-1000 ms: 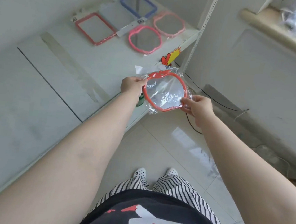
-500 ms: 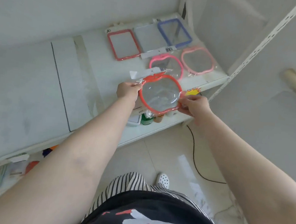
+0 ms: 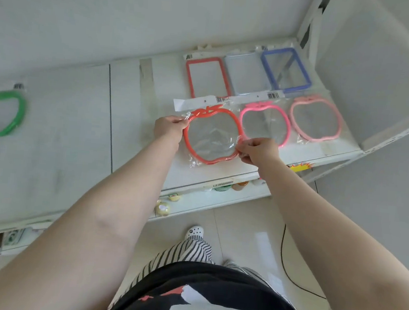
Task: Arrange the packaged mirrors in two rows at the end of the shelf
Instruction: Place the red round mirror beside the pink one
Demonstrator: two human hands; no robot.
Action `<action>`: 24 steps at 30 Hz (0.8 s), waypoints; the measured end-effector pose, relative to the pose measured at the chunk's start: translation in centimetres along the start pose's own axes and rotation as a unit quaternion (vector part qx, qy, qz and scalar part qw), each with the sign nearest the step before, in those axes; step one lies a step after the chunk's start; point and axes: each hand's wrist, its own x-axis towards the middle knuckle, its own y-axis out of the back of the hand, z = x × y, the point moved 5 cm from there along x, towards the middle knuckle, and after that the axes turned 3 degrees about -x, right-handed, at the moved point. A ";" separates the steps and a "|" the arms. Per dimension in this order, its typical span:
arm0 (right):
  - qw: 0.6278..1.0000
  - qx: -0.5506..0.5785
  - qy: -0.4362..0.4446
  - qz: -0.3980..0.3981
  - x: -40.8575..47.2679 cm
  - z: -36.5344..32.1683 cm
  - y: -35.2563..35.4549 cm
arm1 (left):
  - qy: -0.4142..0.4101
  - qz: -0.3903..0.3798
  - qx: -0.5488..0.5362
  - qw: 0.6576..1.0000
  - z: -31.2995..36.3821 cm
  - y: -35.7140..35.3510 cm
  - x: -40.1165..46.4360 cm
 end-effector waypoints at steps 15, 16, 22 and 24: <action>0.993 -0.097 -0.036 0.066 2.7 0.0 -1.5 | -0.024 0.004 0.178 0.984 -0.5 -1.6 5.2; 0.992 -0.102 -0.034 0.069 2.6 -0.1 -1.5 | -0.067 0.031 0.243 0.967 0.3 -1.5 4.7; 0.990 -0.108 -0.039 0.080 2.6 -0.1 -1.5 | -0.359 -0.114 0.458 0.805 3.5 -7.4 1.6; 0.991 -0.104 -0.039 0.079 2.7 0.1 -1.5 | -0.333 -0.194 0.498 0.777 2.7 -9.3 1.2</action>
